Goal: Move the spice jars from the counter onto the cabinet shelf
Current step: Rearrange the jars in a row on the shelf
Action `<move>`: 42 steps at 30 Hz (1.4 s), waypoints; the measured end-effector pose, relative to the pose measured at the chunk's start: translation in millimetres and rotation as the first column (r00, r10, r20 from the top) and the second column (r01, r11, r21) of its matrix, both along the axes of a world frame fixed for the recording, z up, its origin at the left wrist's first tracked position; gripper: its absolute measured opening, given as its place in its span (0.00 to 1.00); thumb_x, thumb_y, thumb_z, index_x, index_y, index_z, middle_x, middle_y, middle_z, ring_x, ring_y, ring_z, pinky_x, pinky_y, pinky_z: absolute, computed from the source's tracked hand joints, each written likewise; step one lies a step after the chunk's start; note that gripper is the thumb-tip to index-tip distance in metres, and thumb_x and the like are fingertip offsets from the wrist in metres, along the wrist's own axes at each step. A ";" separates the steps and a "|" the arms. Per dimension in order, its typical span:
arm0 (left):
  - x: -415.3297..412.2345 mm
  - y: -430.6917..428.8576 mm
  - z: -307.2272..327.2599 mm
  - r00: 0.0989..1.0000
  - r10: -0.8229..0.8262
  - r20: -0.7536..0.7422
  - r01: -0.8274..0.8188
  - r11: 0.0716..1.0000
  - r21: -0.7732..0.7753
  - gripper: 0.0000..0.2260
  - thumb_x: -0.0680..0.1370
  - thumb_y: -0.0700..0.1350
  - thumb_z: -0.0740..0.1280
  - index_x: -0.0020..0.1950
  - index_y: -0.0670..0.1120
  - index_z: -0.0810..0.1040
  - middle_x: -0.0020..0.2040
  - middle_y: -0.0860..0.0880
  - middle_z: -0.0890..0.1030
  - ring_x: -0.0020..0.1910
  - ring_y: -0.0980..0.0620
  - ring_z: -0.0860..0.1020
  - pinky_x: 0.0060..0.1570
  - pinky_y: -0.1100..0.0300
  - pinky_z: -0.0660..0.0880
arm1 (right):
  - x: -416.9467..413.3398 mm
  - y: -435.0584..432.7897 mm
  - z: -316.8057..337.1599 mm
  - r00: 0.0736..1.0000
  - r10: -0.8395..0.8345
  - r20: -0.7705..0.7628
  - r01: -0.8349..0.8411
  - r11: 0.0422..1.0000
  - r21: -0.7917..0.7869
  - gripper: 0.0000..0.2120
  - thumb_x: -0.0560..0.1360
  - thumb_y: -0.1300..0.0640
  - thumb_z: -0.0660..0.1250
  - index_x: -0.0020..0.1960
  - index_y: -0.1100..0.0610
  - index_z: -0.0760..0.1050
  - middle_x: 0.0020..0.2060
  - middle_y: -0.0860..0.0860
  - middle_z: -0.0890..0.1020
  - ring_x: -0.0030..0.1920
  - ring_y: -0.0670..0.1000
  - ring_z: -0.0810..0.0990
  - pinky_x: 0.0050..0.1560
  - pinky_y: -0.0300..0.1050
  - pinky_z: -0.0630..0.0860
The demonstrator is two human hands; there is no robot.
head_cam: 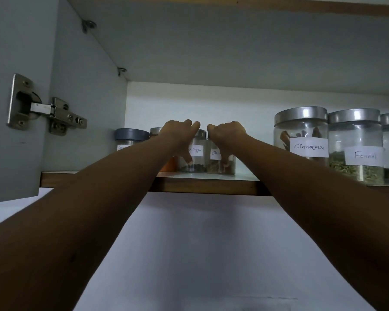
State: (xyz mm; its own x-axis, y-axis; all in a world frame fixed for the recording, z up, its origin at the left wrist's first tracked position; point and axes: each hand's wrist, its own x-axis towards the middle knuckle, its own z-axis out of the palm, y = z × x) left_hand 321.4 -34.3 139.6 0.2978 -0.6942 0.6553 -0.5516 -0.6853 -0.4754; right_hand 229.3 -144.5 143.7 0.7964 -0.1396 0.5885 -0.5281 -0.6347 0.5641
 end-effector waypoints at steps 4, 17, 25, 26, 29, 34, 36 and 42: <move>2.2 -6.8 3.5 0.999 0.041 0.028 -0.042 0.998 0.048 0.44 0.63 0.60 0.76 0.70 0.43 0.58 0.62 0.43 0.72 0.55 0.45 0.75 0.48 0.56 0.71 | 5.6 -4.6 1.4 1.000 0.003 -0.020 -0.003 1.000 0.017 0.42 0.61 0.49 0.79 0.65 0.60 0.59 0.48 0.53 0.77 0.45 0.52 0.76 0.43 0.43 0.69; 3.9 -7.7 -8.2 0.992 0.104 0.066 -0.106 0.994 0.028 0.41 0.67 0.63 0.71 0.70 0.42 0.60 0.66 0.45 0.72 0.66 0.45 0.71 0.71 0.42 0.48 | 4.2 -11.4 -3.4 0.996 0.084 0.029 -0.087 0.992 0.095 0.36 0.67 0.58 0.74 0.68 0.62 0.59 0.56 0.56 0.77 0.61 0.56 0.74 0.73 0.53 0.50; -16.4 10.7 -17.0 0.993 0.096 -0.061 -0.101 0.992 -0.076 0.45 0.75 0.61 0.64 0.76 0.42 0.40 0.78 0.42 0.46 0.77 0.44 0.45 0.72 0.39 0.44 | -0.7 -12.5 -10.8 0.995 0.069 0.071 -0.073 0.996 0.044 0.34 0.73 0.55 0.68 0.71 0.61 0.54 0.67 0.59 0.69 0.69 0.58 0.66 0.73 0.57 0.48; -23.1 12.8 -19.6 0.994 0.093 -0.059 -0.098 0.991 -0.092 0.43 0.75 0.61 0.63 0.76 0.43 0.41 0.78 0.42 0.47 0.76 0.44 0.45 0.72 0.39 0.43 | -0.6 -12.7 -12.0 0.997 0.048 0.060 -0.051 0.998 0.044 0.37 0.73 0.54 0.69 0.72 0.61 0.52 0.70 0.61 0.65 0.71 0.59 0.62 0.73 0.57 0.48; -51.4 18.0 -29.0 0.995 0.067 -0.070 -0.075 0.990 -0.120 0.37 0.76 0.62 0.60 0.77 0.46 0.48 0.78 0.44 0.49 0.76 0.43 0.43 0.71 0.38 0.40 | 3.4 -13.0 -13.5 0.999 -0.025 0.042 0.021 0.996 0.091 0.47 0.71 0.47 0.70 0.75 0.62 0.43 0.74 0.65 0.51 0.74 0.63 0.52 0.73 0.58 0.48; -95.8 26.1 -51.6 0.935 -0.019 -0.353 -0.038 0.987 -0.154 0.33 0.76 0.64 0.59 0.75 0.50 0.56 0.77 0.45 0.56 0.76 0.42 0.47 0.70 0.37 0.43 | -3.4 8.6 -7.4 0.923 0.198 0.329 -0.283 0.930 0.234 0.33 0.73 0.50 0.68 0.70 0.65 0.60 0.66 0.63 0.69 0.65 0.61 0.70 0.62 0.50 0.67; -101.0 31.0 -59.0 0.888 -0.107 -0.447 0.004 0.975 -0.224 0.27 0.78 0.62 0.57 0.73 0.50 0.62 0.76 0.46 0.59 0.76 0.43 0.51 0.70 0.39 0.46 | -17.0 19.9 -5.2 0.854 0.303 0.422 -0.386 0.914 0.125 0.11 0.74 0.61 0.64 0.55 0.64 0.72 0.51 0.58 0.77 0.50 0.57 0.76 0.43 0.45 0.69; -109.5 38.6 -64.7 0.815 -0.302 -0.494 0.094 0.911 -0.402 0.17 0.79 0.57 0.58 0.61 0.50 0.77 0.64 0.48 0.75 0.64 0.48 0.70 0.66 0.46 0.59 | -62.4 42.5 -20.5 0.781 0.427 0.455 -0.435 0.896 -0.095 0.18 0.70 0.64 0.64 0.30 0.58 0.56 0.27 0.49 0.61 0.32 0.52 0.66 0.26 0.39 0.50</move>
